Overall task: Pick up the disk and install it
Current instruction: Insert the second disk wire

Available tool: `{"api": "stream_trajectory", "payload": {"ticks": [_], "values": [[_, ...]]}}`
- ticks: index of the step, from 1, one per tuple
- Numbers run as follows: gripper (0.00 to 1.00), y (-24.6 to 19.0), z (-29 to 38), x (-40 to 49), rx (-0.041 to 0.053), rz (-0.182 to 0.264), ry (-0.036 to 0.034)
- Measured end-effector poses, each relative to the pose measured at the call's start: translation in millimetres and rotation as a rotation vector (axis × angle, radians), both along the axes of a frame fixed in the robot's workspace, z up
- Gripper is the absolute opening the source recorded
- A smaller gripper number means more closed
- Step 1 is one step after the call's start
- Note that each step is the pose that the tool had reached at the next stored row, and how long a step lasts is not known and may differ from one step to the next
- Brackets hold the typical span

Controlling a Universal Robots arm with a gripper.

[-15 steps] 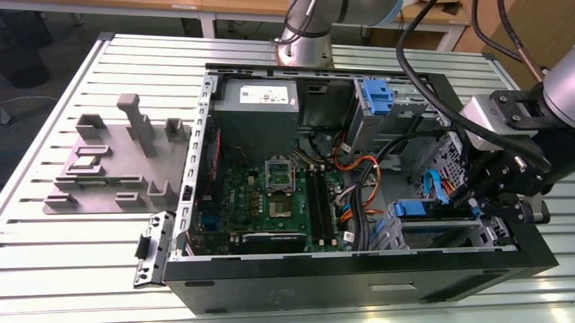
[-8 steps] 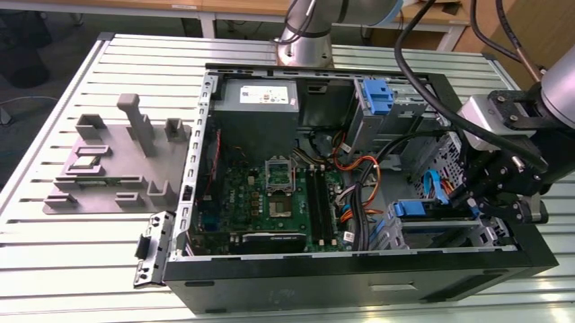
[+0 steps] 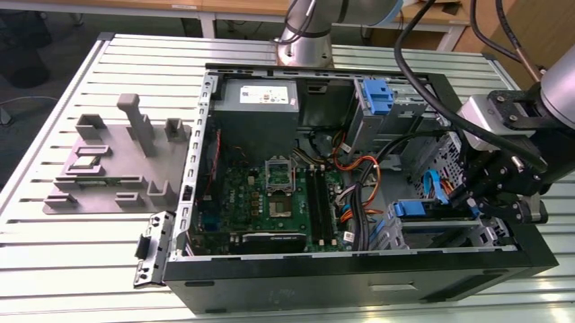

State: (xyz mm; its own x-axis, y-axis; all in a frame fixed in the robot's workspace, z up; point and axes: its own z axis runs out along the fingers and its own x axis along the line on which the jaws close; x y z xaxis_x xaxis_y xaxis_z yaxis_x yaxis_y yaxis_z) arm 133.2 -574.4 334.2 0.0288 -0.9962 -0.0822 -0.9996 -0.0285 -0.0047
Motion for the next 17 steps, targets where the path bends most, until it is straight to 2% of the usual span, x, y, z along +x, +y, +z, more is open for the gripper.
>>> {"api": "stream_trajectory", "payload": {"ticks": [17], "values": [[0.16, 0.0, -5.7, 0.0, 0.0000, 0.000, 0.0000]]}}
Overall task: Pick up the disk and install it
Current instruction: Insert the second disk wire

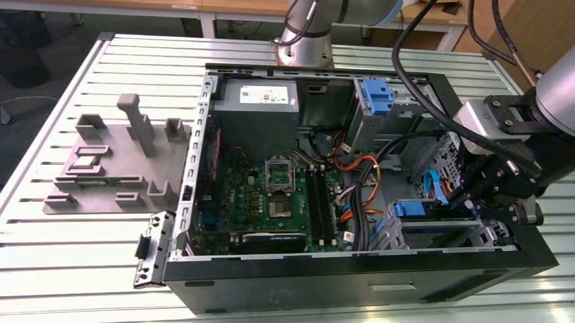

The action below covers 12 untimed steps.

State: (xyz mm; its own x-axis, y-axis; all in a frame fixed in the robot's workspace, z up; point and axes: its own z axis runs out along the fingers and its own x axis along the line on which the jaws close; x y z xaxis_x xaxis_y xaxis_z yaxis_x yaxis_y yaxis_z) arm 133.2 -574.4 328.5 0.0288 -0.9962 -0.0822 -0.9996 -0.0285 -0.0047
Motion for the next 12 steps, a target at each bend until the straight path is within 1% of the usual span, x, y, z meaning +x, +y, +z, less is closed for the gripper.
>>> {"api": "stream_trajectory", "payload": {"ticks": [6, 7, 8, 12], "values": [[0.16, 0.0, -0.6, 0.0, 0.0011, 0.000, 0.0001], [0.17, 0.0, -0.6, 0.0, 0.0010, 0.000, 0.0001], [0.24, 0.0, -0.5, 0.0, 0.0007, 0.000, 0.0000], [0.24, 0.0, 1.1, 0.0, -0.0002, 0.000, 0.0000]]}}
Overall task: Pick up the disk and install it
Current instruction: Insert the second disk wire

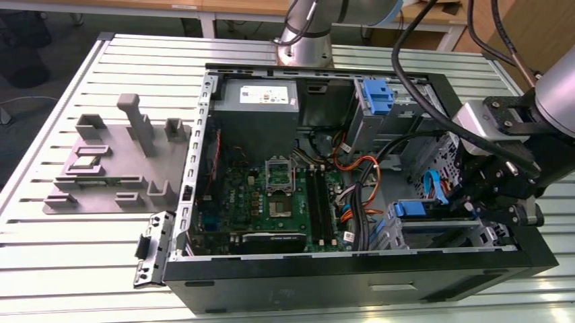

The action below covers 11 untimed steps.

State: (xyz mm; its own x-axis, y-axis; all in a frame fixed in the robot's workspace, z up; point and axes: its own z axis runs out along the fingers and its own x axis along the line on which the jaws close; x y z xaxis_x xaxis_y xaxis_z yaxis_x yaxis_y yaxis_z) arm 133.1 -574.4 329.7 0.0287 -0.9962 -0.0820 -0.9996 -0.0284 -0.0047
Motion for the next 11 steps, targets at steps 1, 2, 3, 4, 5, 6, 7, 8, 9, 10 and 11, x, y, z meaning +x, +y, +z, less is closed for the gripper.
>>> {"api": "stream_trajectory", "payload": {"ticks": [1, 2, 3, 4, 5, 6, 7, 8, 9, 10, 11], "values": [[0.24, 0.0, 1.2, 0.0, 0.0004, 0.000, 0.0000], [0.24, 0.0, 2.9, 0.0, 0.0004, 0.000, 0.0000], [0.24, 0.0, 5.0, 0.0, 0.0004, 0.000, 0.0000], [0.24, 0.0, 6.9, 0.0, 0.0003, 0.000, 0.0000], [0.24, 0.0, 8.5, 0.0, 0.0004, 0.000, 0.0000], [0.24, 0.0, 10.3, 0.0, 0.0004, 0.000, 0.0000], [0.24, 0.0, 12.0, 0.0, 0.0004, 0.000, 0.0000], [0.24, 0.0, 13.3, 0.0, 0.0004, 0.000, 0.0000], [0.24, 0.0, 13.8, 0.0, 0.0006, 0.000, 0.0000], [0.24, 0.0, 13.9, 0.0, 0.0007, 0.000, 0.0000], [0.24, 0.0, 14.0, 0.0, 0.0007, 0.000, 0.0000]]}}
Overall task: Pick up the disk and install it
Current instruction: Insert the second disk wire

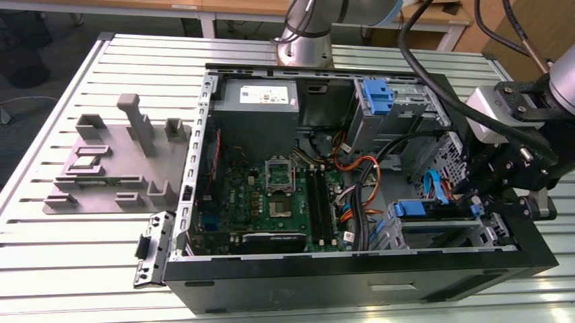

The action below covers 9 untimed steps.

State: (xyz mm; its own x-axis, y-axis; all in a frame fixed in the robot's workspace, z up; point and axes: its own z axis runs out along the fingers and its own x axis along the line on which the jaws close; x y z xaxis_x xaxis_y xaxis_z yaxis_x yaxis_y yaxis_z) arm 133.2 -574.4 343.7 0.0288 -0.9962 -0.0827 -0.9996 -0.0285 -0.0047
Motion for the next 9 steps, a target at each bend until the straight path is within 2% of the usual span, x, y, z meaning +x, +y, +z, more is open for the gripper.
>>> {"api": "stream_trajectory", "payload": {"ticks": [4, 9], "values": [[0.24, 0.5, 0.4, 0.0, -0.0006, 0.000, 0.0000], [0.24, 3.4, 0.2, 0.0, -0.0003, 0.000, 0.0000]]}}
